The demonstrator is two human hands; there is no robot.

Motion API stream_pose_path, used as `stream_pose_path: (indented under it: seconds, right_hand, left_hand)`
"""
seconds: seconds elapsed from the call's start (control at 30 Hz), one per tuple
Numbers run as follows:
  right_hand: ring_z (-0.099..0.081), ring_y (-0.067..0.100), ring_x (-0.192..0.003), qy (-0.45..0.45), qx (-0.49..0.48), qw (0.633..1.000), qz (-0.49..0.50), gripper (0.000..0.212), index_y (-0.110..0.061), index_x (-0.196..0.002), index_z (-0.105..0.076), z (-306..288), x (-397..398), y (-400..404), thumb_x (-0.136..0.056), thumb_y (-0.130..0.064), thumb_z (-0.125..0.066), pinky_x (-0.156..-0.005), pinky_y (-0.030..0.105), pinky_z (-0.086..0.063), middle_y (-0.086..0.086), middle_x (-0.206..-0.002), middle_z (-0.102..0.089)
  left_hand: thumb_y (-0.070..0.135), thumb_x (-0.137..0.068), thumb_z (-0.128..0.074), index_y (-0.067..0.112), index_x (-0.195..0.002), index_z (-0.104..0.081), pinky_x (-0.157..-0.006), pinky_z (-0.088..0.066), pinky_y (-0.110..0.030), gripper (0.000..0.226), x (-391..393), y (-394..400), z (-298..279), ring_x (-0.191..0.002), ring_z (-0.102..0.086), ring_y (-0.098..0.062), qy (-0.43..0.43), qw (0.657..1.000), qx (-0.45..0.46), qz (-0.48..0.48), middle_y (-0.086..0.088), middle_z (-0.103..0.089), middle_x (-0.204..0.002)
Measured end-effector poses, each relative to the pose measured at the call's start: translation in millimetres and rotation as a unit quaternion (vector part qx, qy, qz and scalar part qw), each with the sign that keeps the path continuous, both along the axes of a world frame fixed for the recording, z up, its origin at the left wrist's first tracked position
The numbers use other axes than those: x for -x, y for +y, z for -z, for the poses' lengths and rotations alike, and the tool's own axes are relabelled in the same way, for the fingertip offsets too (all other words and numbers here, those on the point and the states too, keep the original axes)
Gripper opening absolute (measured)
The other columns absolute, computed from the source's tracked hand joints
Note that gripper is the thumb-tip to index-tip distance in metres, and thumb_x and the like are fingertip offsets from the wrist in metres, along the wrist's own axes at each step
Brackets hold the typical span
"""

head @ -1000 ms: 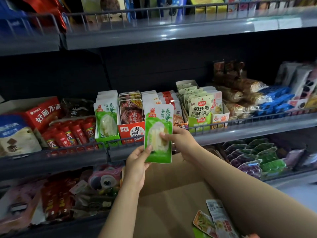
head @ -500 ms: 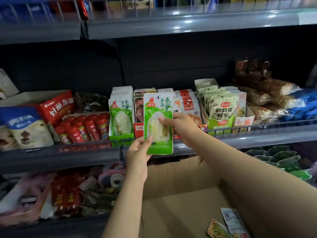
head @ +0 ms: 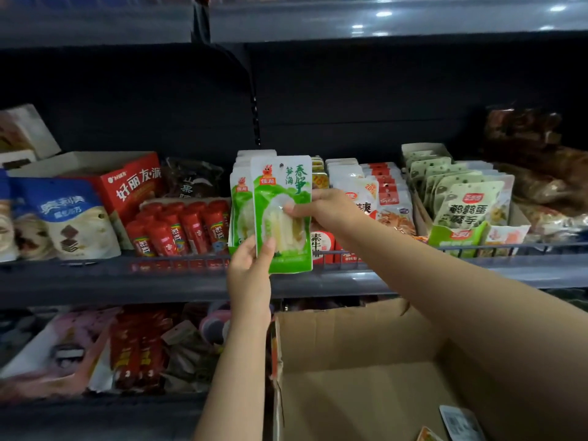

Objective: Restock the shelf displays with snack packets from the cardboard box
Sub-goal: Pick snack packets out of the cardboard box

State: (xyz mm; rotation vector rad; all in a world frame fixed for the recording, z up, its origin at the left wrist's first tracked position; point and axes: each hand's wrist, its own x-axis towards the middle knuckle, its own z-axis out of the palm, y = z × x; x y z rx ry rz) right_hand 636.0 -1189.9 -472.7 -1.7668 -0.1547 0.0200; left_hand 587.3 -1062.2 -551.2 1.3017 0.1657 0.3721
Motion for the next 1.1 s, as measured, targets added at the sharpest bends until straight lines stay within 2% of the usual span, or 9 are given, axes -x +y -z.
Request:
stream_pose_path:
  seconds: [0.1, 0.27, 0.37, 0.43, 0.53, 0.7, 0.9, 1.03, 1.1]
  right_hand:
    - [-0.068, 0.022, -0.093, -0.025, 0.016, 0.999, 0.019, 0.005, -0.014, -0.083, -0.071, -8, -13, 20, -0.079, -0.014, -0.074, -0.091, 0.041, -0.053, 0.005, -0.097, -0.072]
    - [-0.067, 0.019, -0.086, -0.079, 0.067, 0.993, 0.055, 0.018, -0.009, -0.096, -0.07, -18, -33, 56, -0.082, -0.021, -0.072, -0.082, 0.034, -0.055, 0.002, -0.091, -0.07]
    - [-0.067, 0.017, -0.08, -0.104, 0.112, 0.986, 0.066, 0.023, -0.01, -0.103, -0.069, -17, -43, 70, -0.085, -0.023, -0.07, -0.068, 0.025, -0.054, 0.003, -0.091, -0.069]
    - [-0.068, 0.02, -0.081, -0.122, 0.142, 0.98, 0.072, 0.022, -0.01, -0.102, -0.069, -12, -49, 75, -0.085, -0.024, -0.069, -0.067, 0.027, -0.054, 0.006, -0.093, -0.071]
    - [-0.069, 0.024, -0.084, -0.123, 0.154, 0.978, 0.072, 0.02, -0.009, -0.1, -0.07, -7, -56, 80, -0.085, -0.023, -0.07, -0.07, 0.029, -0.055, 0.01, -0.096, -0.072]
    - [-0.066, 0.019, -0.08, -0.104, 0.122, 0.982, 0.099, 0.023, -0.008, -0.101, -0.071, 1, -67, 82, -0.082, -0.021, -0.073, -0.07, 0.025, -0.051, 0.01, -0.099, -0.071]
    - [-0.064, 0.024, -0.099, -0.062, 0.238, 0.968, 0.053, 0.038, -0.004, -0.108, -0.067, 0, -71, 77, -0.076, -0.02, -0.078, -0.09, 0.037, -0.052, 0.01, -0.108, -0.068]
    - [-0.064, 0.025, -0.098, -0.114, 0.221, 0.964, 0.095, 0.034, -0.006, -0.11, -0.064, -6, -74, 70, -0.081, -0.022, -0.073, -0.086, 0.041, -0.054, 0.01, -0.107, -0.068]
    - [-0.064, 0.025, -0.092, -0.129, 0.297, 0.94, 0.104, 0.026, -0.008, -0.1, -0.068, -7, -76, 66, -0.083, -0.028, -0.07, -0.08, 0.04, -0.056, 0.009, -0.1, -0.068]
  left_hand:
    - [0.017, -0.093, -0.057, 0.019, -0.132, -0.05, -0.089, -0.044, -0.019, 0.04, -5, 15, 3, -0.107, -0.055, -0.002, -0.05, 0.991, -0.112, -0.049, 0.007, -0.055, -0.125]
    - [0.014, -0.094, -0.052, 0.02, -0.136, -0.046, -0.113, -0.029, -0.039, 0.043, -15, 32, 21, -0.133, -0.035, -0.014, -0.085, 0.929, -0.336, -0.128, 0.005, -0.038, -0.142]
    - [0.023, -0.095, -0.047, 0.025, -0.143, -0.036, -0.115, -0.012, -0.044, 0.049, -19, 31, 27, -0.141, -0.02, -0.015, -0.057, 0.884, -0.451, -0.111, 0.006, -0.026, -0.153]
    - [0.028, -0.096, -0.043, 0.028, -0.148, -0.026, -0.115, -0.004, -0.042, 0.054, -22, 30, 33, -0.145, -0.008, -0.013, -0.02, 0.861, -0.502, -0.079, 0.008, -0.012, -0.158]
    - [0.029, -0.097, -0.044, 0.03, -0.15, -0.013, -0.116, 0.002, -0.041, 0.061, -24, 26, 40, -0.145, 0.009, -0.01, 0.009, 0.836, -0.547, -0.049, 0.008, 0.006, -0.159]
    - [0.028, -0.096, -0.045, 0.031, -0.151, -0.01, -0.115, 0.001, -0.041, 0.065, -26, 24, 41, -0.145, 0.011, -0.01, 0.009, 0.833, -0.55, -0.056, 0.007, 0.01, -0.158]
    - [0.032, -0.096, -0.044, 0.031, -0.151, -0.008, -0.114, 0.005, -0.043, 0.065, -27, 22, 42, -0.144, 0.018, -0.013, 0.03, 0.809, -0.586, -0.048, 0.01, 0.015, -0.158]
    - [0.034, -0.096, -0.044, 0.032, -0.151, -0.005, -0.114, 0.007, -0.043, 0.067, -26, 22, 42, -0.143, 0.019, -0.014, 0.032, 0.803, -0.594, -0.041, 0.01, 0.014, -0.158]
    - [0.035, -0.096, -0.044, 0.034, -0.151, -0.005, -0.114, 0.007, -0.043, 0.068, -26, 23, 42, -0.143, 0.02, -0.015, 0.033, 0.797, -0.602, -0.038, 0.01, 0.014, -0.158]
